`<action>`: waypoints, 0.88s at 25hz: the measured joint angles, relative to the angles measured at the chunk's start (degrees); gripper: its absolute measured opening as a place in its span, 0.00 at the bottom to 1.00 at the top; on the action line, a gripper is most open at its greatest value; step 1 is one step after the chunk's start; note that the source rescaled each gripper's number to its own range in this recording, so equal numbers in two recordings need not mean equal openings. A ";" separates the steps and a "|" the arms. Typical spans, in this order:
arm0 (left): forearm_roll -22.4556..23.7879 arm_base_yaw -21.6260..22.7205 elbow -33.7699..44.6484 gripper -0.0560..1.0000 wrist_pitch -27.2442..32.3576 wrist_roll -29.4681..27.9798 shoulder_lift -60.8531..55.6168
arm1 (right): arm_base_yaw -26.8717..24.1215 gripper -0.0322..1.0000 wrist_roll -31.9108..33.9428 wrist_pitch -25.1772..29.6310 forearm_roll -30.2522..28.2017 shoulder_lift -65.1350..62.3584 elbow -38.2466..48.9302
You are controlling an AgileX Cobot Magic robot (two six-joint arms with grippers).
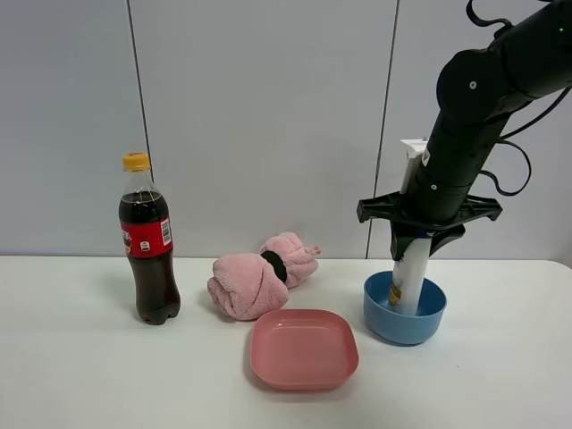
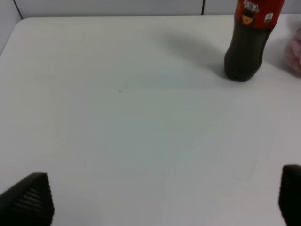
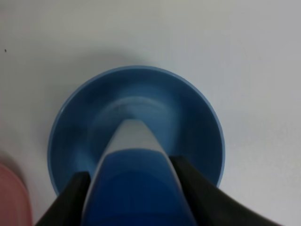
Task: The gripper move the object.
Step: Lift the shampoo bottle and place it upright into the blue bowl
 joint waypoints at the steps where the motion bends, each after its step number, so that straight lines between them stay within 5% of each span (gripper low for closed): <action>1: 0.00 0.00 0.00 1.00 0.00 0.00 0.00 | 0.00 0.03 0.00 0.05 0.00 0.00 0.00; 15: 0.00 0.00 0.00 1.00 0.00 0.00 0.00 | 0.00 0.10 0.05 -0.01 -0.50 0.00 0.00; 22: 0.00 0.00 0.00 1.00 0.00 0.00 0.00 | 0.00 0.48 0.05 -0.19 -0.61 0.00 0.00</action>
